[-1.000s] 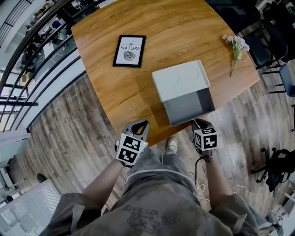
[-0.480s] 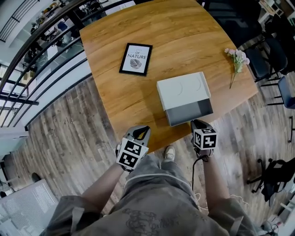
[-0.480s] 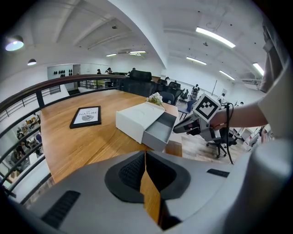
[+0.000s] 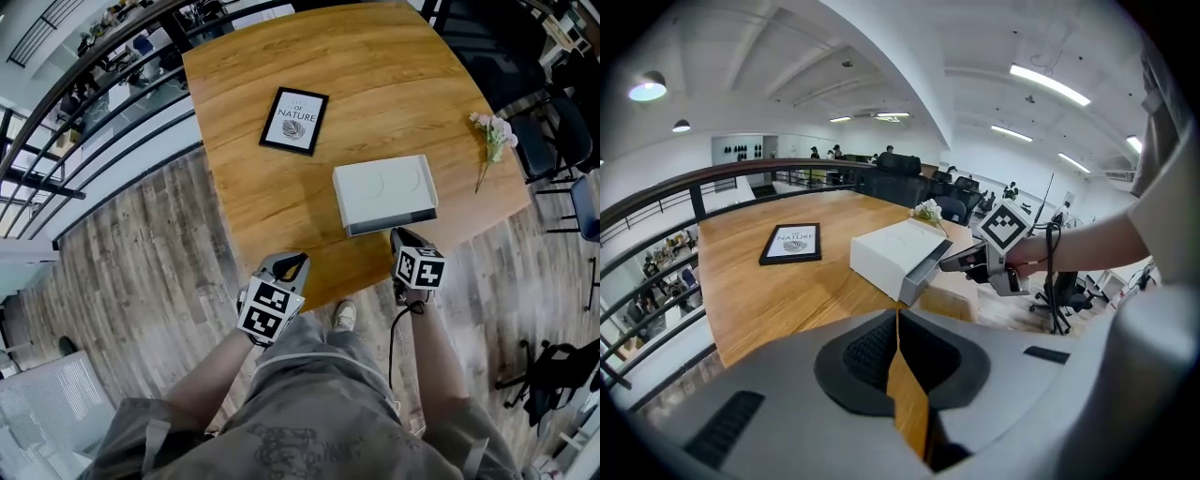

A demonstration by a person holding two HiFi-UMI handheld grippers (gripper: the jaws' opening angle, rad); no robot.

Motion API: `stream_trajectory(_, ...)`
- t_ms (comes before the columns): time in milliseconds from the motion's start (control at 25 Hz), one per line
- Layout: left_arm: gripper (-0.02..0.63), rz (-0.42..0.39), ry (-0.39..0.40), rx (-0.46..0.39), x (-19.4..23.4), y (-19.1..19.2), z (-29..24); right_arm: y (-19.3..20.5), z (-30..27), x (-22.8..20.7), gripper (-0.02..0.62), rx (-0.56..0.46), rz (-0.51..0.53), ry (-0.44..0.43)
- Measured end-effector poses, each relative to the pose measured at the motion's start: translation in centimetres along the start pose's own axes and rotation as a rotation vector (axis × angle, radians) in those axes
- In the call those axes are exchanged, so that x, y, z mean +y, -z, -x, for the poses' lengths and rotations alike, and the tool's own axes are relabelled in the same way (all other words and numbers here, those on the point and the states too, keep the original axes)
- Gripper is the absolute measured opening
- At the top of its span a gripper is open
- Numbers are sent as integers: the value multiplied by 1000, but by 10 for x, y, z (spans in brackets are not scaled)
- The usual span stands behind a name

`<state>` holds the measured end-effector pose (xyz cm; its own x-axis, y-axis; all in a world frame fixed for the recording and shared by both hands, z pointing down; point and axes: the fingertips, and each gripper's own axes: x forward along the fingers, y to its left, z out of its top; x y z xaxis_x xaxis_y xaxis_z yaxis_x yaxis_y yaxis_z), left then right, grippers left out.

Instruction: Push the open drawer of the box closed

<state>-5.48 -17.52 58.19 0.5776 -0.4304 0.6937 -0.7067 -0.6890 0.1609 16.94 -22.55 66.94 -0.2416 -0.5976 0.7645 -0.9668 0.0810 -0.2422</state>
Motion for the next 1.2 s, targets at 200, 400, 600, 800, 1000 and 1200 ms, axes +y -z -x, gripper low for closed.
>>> stream_trajectory(200,23,15,-19,-12,1,1,11,-10,-11,-1,66,-10,-78,-28)
stream_trajectory(400,23,13,-34,-19,-4,0,24,-20,-22,-4,66,5,-55,-40)
stream_trajectory(600,23,16,-62,-34,-3,-3,41,-26,-13,0,66,20,-22,-11)
stream_trajectory(800,23,-1,-103,-83,2,-22,59,-48,36,33,64,-71,-15,-106)
stream_trajectory(1000,23,-26,-147,-155,13,-55,79,-85,102,71,57,-196,77,-215)
stream_trajectory(1200,23,-98,-190,-266,15,-107,108,-126,177,101,54,-352,178,-283)
